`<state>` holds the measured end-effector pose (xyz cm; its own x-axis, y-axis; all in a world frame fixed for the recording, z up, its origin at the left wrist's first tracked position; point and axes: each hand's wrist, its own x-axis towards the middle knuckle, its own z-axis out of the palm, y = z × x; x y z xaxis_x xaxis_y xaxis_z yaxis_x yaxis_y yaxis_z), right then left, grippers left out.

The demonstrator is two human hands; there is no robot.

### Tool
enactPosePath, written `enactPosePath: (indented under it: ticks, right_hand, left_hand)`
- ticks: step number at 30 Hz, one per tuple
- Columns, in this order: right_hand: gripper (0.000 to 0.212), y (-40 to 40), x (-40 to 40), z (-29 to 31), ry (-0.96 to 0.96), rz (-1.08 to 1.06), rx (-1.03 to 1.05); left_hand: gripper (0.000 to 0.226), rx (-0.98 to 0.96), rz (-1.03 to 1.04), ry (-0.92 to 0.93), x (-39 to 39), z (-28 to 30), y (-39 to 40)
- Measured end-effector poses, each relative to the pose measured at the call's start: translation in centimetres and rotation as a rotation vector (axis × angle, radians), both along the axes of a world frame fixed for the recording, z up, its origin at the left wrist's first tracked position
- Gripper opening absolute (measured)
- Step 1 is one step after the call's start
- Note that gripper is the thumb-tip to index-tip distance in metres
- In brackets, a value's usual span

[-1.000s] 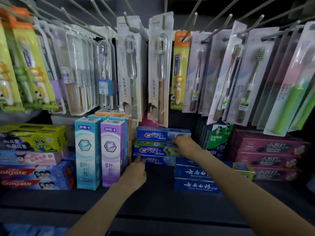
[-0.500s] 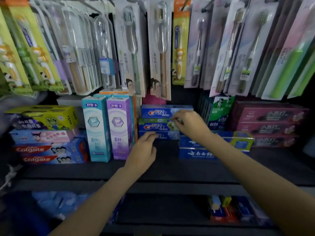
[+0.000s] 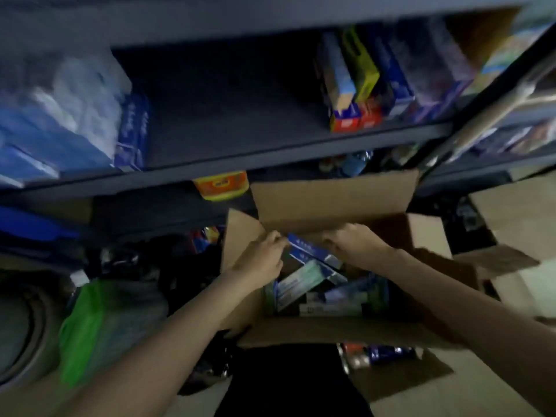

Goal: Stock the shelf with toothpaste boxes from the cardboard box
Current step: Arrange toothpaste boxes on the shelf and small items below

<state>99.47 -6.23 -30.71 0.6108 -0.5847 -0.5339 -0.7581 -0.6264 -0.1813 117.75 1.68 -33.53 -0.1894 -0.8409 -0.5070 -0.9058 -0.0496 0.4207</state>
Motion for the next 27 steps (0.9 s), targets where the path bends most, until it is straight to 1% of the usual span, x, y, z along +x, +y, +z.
enactPosePath:
  ticks: [2,3,5,7,9,12,15,18,21,24,25,27]
  right_hand:
    - [0.025,0.7,-0.6,-5.4,0.114,-0.06,0.113]
    - [0.024,1.0,-0.9,-8.3,0.141,-0.086,0.163]
    - [0.024,1.8,-1.3,-14.0,0.15,-0.118,0.216]
    - [0.031,2.1,-1.7,-19.0,0.147,-0.121,0.235]
    - [0.04,1.7,-2.1,-23.0,0.183,-0.14,0.191]
    - [0.047,0.2,-3.3,-27.7,0.339,-0.232,0.083]
    - [0.057,-1.0,-4.5,-31.6,0.433,-0.238,0.1]
    - [0.069,-1.6,-4.7,-35.0,0.429,-0.24,0.141]
    - [0.08,-1.9,-4.3,-37.0,0.435,-0.284,0.174]
    - [0.094,-2.1,-3.8,-37.8,0.414,-0.325,0.216]
    - [0.098,-2.1,-3.9,-38.0,0.387,-0.335,0.224]
    - [0.1,-2.5,-4.4,-38.5,0.302,-0.363,0.235]
  left_hand:
    - [0.038,0.09,0.04,-0.015,-0.1,-3.7,0.7]
    - [0.038,0.125,0.071,-0.03,-0.1,-5.2,1.1]
    - [0.039,0.18,0.111,-0.056,-0.2,-7.9,1.5]
    - [0.039,0.202,0.122,-0.068,-0.4,-10.7,1.2]
    - [0.035,0.198,0.136,-0.054,-0.8,-13.4,0.3]
    - [0.031,0.18,0.134,-0.022,-1.8,-17.2,-1.8]
    - [0.032,0.167,0.129,0.003,-2.9,-20.4,-3.6]
    - [0.032,0.177,0.163,0.018,-3.6,-23.1,-4.3]
    - [0.032,0.203,0.186,0.022,-4.0,-24.8,-4.0]
    - [0.031,0.216,0.196,0.019,-4.1,-25.8,-3.4]
    - [0.031,0.225,0.198,0.012,-4.1,-25.9,-3.2]
    - [0.031,0.229,0.202,0.006,-4.1,-26.0,-3.0]
